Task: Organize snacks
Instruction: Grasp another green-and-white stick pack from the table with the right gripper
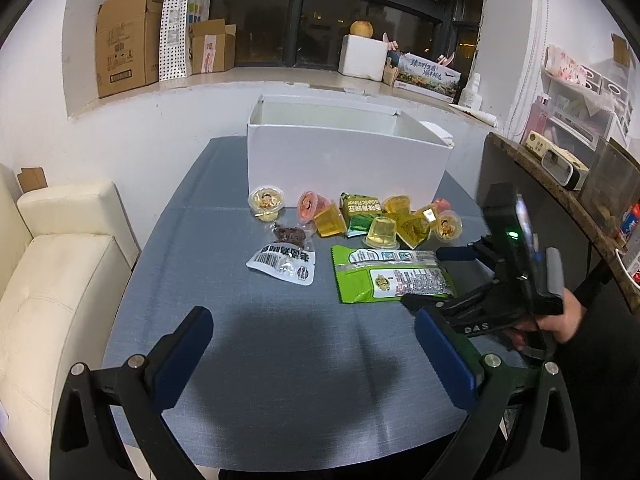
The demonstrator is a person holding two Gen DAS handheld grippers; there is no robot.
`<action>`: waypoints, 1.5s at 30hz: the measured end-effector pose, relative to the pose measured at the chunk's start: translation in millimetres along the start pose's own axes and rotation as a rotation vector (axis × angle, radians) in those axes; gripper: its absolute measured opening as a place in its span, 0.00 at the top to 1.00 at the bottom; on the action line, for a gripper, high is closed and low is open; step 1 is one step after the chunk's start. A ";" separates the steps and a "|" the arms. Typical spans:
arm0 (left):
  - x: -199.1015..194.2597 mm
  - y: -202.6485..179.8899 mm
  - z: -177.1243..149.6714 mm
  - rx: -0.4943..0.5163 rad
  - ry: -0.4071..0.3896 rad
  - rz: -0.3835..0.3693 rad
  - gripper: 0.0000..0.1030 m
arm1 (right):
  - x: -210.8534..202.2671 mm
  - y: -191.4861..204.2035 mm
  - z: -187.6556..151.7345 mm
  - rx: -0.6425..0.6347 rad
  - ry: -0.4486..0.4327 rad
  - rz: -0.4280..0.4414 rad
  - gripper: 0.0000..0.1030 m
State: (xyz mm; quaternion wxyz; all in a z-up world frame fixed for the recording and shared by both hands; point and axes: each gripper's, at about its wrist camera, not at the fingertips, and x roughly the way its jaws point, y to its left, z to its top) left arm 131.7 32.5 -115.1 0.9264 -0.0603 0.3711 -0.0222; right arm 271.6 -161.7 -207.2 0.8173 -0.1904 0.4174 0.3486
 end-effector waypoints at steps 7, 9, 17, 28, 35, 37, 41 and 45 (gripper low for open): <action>10.6 5.5 -1.4 -0.026 0.020 0.006 0.00 | -30.3 31.2 -17.9 -0.050 0.011 -0.036 0.39; 10.4 6.2 -1.8 -0.029 0.018 0.003 0.00 | -38.2 36.7 -20.9 -0.042 0.000 -0.049 0.41; 17.2 14.1 -0.7 -0.038 0.020 0.015 0.00 | -75.2 33.0 -33.0 0.114 -0.076 -0.068 0.44; 21.3 11.6 -5.5 -0.031 0.032 -0.004 0.00 | -50.9 36.6 -24.2 -0.043 0.000 -0.011 0.15; 16.9 13.1 -3.7 -0.021 0.022 -0.001 0.00 | -15.8 36.8 -1.3 -0.137 0.065 0.101 0.15; 16.9 14.1 -3.5 -0.024 0.022 0.001 0.00 | -9.6 39.5 -2.9 -0.158 0.084 0.120 0.14; 20.3 15.9 -3.6 -0.030 0.026 0.002 0.00 | -13.5 40.0 -7.4 -0.155 0.042 0.130 0.27; 23.0 15.0 -4.7 -0.024 0.029 0.000 0.00 | -29.2 44.1 -16.2 -0.134 0.031 0.065 0.32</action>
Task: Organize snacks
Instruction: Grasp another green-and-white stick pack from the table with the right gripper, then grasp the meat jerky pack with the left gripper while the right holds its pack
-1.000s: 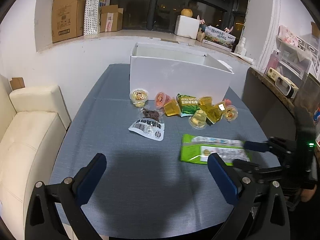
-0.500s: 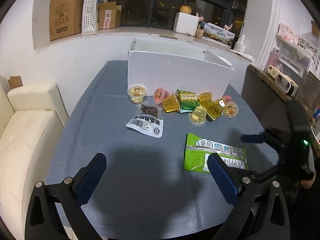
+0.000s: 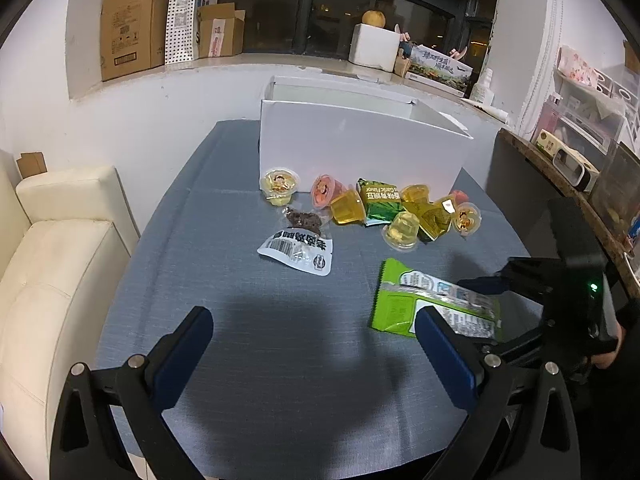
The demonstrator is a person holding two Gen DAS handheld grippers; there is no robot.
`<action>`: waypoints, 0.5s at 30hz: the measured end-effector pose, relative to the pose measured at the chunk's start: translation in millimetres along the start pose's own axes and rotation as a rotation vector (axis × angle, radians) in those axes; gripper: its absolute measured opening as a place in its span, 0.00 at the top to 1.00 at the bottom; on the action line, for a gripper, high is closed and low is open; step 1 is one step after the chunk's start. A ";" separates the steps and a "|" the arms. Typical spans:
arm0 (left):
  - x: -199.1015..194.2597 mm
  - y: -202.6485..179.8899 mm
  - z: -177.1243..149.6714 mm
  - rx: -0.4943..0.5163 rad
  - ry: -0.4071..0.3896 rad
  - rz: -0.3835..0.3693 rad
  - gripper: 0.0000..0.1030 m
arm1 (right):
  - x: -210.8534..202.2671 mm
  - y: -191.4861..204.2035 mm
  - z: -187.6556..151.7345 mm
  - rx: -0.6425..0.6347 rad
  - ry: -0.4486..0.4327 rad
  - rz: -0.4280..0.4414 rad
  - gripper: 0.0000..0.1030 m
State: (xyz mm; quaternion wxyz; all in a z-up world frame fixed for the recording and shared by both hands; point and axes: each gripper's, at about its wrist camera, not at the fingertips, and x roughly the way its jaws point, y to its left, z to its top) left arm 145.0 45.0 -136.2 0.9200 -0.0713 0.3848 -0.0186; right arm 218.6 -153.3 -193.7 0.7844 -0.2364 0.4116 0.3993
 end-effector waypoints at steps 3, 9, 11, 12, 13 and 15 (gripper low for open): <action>4.5 0.6 1.2 0.006 0.001 -0.001 0.00 | -20.1 2.3 -7.3 0.069 -0.034 -0.070 0.32; 35.9 1.7 22.7 0.063 0.006 -0.009 0.00 | -77.7 1.9 -20.2 0.336 -0.162 -0.165 0.32; 53.7 2.7 33.5 0.081 0.018 -0.007 0.00 | -96.8 3.2 -25.5 0.418 -0.208 -0.207 0.32; 64.5 3.7 38.7 0.079 0.028 0.007 0.00 | -103.7 3.5 -27.0 0.448 -0.223 -0.225 0.32; 76.2 5.2 44.3 0.070 0.045 0.014 0.00 | -107.3 3.0 -26.7 0.469 -0.233 -0.236 0.32; 96.6 7.5 53.8 0.043 0.065 0.014 0.00 | -116.1 2.8 -27.8 0.522 -0.253 -0.262 0.32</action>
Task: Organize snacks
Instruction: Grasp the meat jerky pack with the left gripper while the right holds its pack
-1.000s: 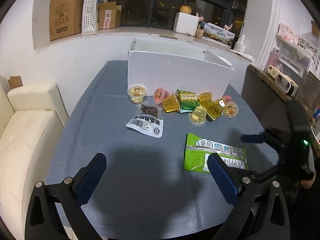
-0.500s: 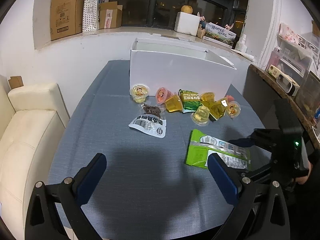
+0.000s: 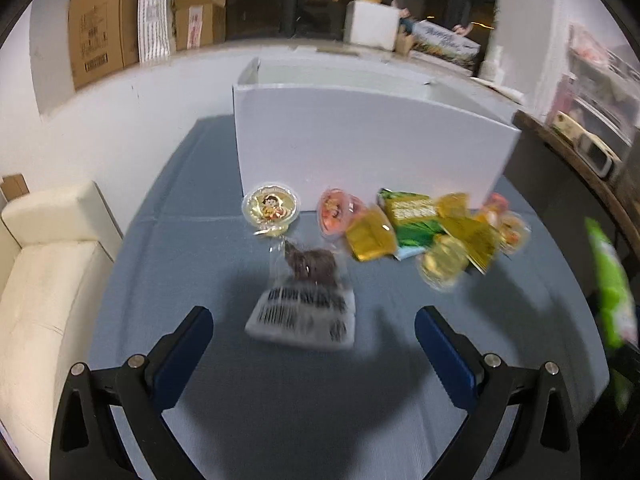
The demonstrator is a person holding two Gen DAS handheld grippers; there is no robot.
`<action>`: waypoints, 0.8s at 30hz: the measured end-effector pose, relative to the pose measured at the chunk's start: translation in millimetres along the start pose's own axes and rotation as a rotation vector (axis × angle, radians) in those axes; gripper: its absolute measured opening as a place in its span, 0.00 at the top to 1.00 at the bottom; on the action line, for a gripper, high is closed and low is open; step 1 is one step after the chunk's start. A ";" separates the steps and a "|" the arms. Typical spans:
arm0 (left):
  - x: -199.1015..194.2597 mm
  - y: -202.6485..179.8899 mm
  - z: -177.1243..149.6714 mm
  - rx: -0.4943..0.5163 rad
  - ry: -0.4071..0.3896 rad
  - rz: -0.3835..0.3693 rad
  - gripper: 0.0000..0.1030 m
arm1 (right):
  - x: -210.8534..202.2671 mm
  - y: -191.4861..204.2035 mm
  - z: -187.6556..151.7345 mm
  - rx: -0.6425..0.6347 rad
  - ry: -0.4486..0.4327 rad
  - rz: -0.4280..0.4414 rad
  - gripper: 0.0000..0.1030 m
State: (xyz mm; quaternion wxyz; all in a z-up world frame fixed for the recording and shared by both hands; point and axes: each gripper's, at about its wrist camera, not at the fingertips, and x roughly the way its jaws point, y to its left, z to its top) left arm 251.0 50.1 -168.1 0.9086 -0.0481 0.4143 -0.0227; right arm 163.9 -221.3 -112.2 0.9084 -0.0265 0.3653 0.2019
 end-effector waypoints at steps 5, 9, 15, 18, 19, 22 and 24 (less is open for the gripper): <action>42.8 -3.9 16.4 0.010 0.051 0.038 0.01 | -1.3 6.2 0.5 0.009 0.007 0.008 0.32; 62.4 2.6 21.4 -0.011 0.073 0.071 0.09 | 8.9 6.7 6.3 -0.002 0.014 0.009 0.32; 51.5 3.2 15.7 0.011 0.031 0.086 0.46 | 17.4 6.5 4.1 0.008 0.027 0.013 0.32; 47.5 5.3 11.4 0.027 0.024 0.067 0.49 | 21.9 9.1 4.0 -0.001 0.033 0.013 0.32; 43.4 6.6 11.6 0.021 0.012 0.049 0.54 | 22.4 8.9 3.2 -0.003 0.033 0.015 0.32; 30.2 4.2 12.8 0.016 -0.005 0.014 0.61 | 22.2 9.3 3.5 -0.011 0.029 0.013 0.32; 24.0 5.4 12.8 -0.016 0.007 -0.046 0.62 | 22.1 8.2 4.5 -0.005 0.026 0.017 0.32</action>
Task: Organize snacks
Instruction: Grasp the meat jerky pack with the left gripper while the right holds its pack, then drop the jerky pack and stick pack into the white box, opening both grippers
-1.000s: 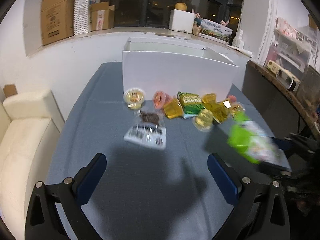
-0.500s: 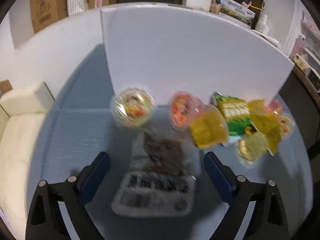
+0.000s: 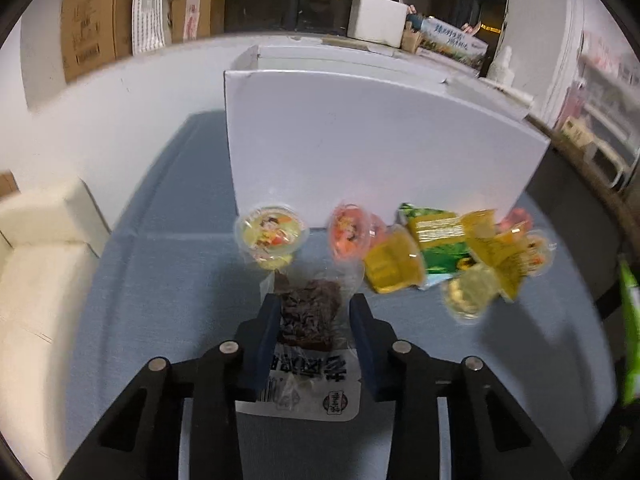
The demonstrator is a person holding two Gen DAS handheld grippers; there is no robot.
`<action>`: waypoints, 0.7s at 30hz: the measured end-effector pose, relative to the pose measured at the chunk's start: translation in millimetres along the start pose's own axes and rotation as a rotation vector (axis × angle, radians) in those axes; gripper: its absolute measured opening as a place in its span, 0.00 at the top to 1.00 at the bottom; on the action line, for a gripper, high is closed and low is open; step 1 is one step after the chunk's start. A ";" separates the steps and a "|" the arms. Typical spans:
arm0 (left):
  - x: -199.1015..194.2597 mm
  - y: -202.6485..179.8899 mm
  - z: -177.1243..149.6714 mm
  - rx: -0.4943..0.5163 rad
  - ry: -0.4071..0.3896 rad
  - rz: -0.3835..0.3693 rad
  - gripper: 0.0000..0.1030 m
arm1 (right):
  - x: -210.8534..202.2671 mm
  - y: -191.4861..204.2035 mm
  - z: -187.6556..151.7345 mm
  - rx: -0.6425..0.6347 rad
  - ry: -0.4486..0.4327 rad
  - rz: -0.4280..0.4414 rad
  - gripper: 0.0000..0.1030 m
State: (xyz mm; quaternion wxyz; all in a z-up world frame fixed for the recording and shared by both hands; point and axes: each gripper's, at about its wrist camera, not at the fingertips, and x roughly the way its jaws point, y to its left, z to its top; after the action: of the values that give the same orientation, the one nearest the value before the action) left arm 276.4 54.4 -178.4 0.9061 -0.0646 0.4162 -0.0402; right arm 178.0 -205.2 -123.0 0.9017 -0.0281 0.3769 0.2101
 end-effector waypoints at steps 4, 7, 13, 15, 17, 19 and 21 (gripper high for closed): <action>-15.4 2.1 -3.5 -0.017 -0.022 -0.046 0.62 | -2.6 2.3 1.1 -0.003 -0.009 0.000 0.32; -33.4 -0.9 -4.1 0.001 -0.052 -0.049 0.62 | -4.3 5.4 1.3 -0.010 -0.014 0.000 0.32; -68.1 -12.7 0.8 0.049 -0.126 -0.075 0.62 | -7.6 7.1 5.6 -0.005 -0.032 -0.006 0.32; -83.1 -18.8 5.5 0.069 -0.162 -0.082 0.62 | -9.8 6.9 10.5 -0.005 -0.044 -0.010 0.32; -99.4 -24.4 12.2 0.086 -0.202 -0.094 0.62 | -12.8 5.5 19.6 -0.006 -0.063 -0.023 0.32; -109.7 -29.1 21.1 0.098 -0.230 -0.102 0.62 | -15.3 3.9 31.9 -0.011 -0.084 -0.033 0.32; -117.5 -33.4 34.2 0.113 -0.256 -0.110 0.62 | -16.7 3.3 49.2 -0.031 -0.110 -0.048 0.32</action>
State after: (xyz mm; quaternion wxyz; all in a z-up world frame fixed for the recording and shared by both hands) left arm 225.4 39.1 -63.2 0.9504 -0.0407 0.2901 -0.1045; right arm 199.1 -197.9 -75.9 0.9252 -0.0397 0.3228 0.1955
